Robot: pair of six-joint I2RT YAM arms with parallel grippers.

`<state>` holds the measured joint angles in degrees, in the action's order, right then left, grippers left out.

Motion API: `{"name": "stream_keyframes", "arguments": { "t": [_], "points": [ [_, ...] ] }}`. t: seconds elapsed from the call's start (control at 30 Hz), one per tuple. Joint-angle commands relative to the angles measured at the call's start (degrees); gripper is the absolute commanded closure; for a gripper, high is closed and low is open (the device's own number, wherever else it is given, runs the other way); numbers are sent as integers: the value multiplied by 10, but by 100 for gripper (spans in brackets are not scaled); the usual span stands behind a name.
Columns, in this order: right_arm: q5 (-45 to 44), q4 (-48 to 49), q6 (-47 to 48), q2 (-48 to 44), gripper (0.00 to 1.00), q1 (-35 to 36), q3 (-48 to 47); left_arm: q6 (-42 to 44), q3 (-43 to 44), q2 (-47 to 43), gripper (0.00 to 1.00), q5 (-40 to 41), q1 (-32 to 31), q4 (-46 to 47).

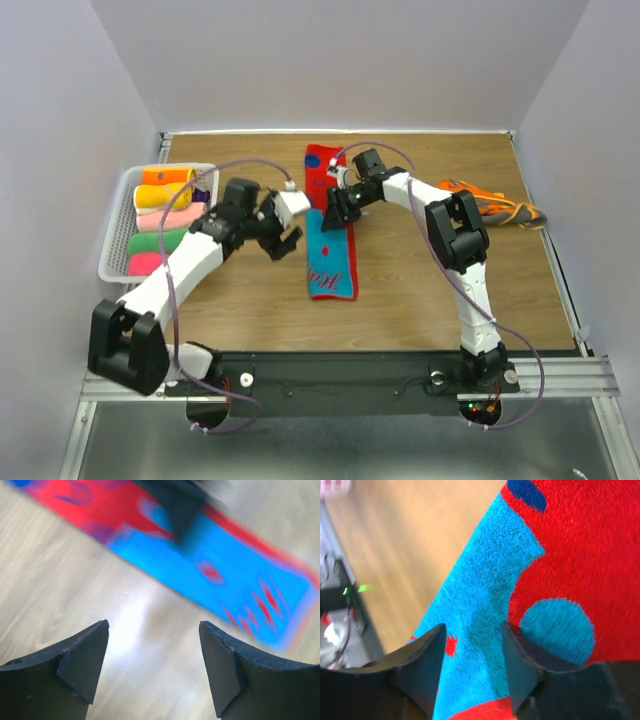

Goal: Roll the towels
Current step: Fold the towel

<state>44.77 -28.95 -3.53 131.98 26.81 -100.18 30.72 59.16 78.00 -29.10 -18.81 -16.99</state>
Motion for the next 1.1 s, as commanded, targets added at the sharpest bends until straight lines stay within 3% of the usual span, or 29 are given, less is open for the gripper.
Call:
{"name": "stream_keyframes", "arguments": {
  "t": [0.0,0.13,0.17,0.27,0.37,0.63,1.07],
  "points": [
    [-49,-40,61,28,42,-45,-71,158,-85,-87,18,47,-78,-43],
    [4,-41,21,-8,36,-45,-73,186,-176,-139,23,98,-188,0],
    [14,-40,5,-30,36,-44,-64,180,-200,-138,26,139,-240,15],
    [10,-40,-9,-67,36,-44,-40,149,-209,-111,35,212,-312,69],
    [7,-41,-8,-118,39,-45,12,131,-179,-58,39,229,-336,97],
    [19,-40,30,-154,65,-45,165,117,-103,84,37,271,-407,166],
    [30,-23,40,-95,73,-46,196,147,-57,196,37,275,-413,196]
  ]
}}
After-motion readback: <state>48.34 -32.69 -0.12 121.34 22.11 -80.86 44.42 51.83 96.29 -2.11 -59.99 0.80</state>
